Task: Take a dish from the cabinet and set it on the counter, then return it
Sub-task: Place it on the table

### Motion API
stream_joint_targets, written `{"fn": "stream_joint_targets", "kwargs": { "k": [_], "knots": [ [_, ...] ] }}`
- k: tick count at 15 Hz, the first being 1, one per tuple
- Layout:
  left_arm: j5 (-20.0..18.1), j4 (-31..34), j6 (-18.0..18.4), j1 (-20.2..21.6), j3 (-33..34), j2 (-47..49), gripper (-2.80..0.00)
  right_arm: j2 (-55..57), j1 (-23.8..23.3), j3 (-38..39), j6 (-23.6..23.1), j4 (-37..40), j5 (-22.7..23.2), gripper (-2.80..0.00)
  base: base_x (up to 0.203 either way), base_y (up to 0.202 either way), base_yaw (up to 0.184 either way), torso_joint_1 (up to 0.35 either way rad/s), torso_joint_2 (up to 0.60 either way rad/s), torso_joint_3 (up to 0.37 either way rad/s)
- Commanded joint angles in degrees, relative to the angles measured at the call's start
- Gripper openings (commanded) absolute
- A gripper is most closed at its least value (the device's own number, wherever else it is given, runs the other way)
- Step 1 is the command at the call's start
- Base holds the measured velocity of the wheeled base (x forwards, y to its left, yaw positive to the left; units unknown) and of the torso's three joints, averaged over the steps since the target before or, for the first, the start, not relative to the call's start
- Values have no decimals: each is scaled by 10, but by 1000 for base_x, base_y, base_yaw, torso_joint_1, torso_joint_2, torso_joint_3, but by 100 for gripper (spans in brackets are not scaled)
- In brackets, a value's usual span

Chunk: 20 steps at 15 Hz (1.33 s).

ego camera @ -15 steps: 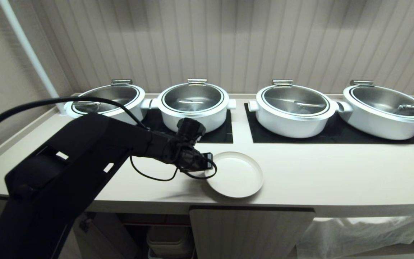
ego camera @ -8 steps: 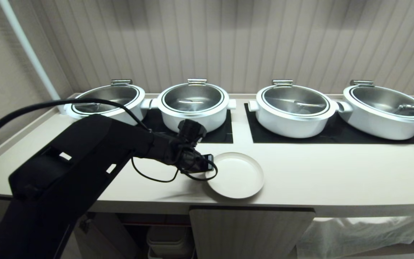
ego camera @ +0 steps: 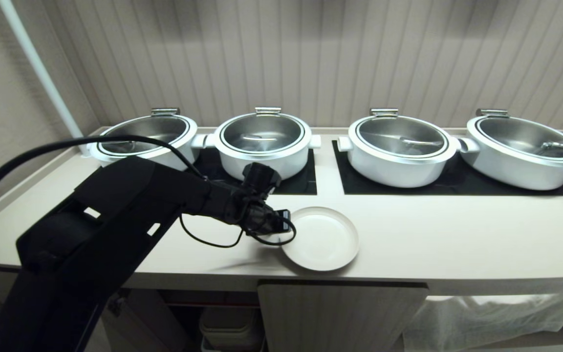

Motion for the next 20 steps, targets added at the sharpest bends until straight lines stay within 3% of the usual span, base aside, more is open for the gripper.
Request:
{"fn": "stream_joint_targets", "kwargs": {
  "k": [1, 9, 14, 15, 20],
  "knots": [
    [4, 0, -2, 1, 0, -2, 0, 0, 0, 0, 0, -1, 0, -280, 0, 0, 0, 0, 0, 0],
    [50, 0, -3, 10, 24, -73, 0, 0, 0, 0, 0, 0, 0, -280, 0, 0, 0, 0, 0, 0],
    [95, -3, -2, 0, 130, -171, 0, 0, 0, 0, 0, 0, -1, -280, 0, 0, 0, 0, 0, 0],
    [108, -9, -2, -6, 162, -195, -280, 0, 0, 0, 0, 0, 0, -280, 0, 0, 0, 0, 0, 0],
    [170, -55, -5, -40, 308, -287, -280, 0, 0, 0, 0, 0, 0, -280, 0, 0, 0, 0, 0, 0]
  ]
}}
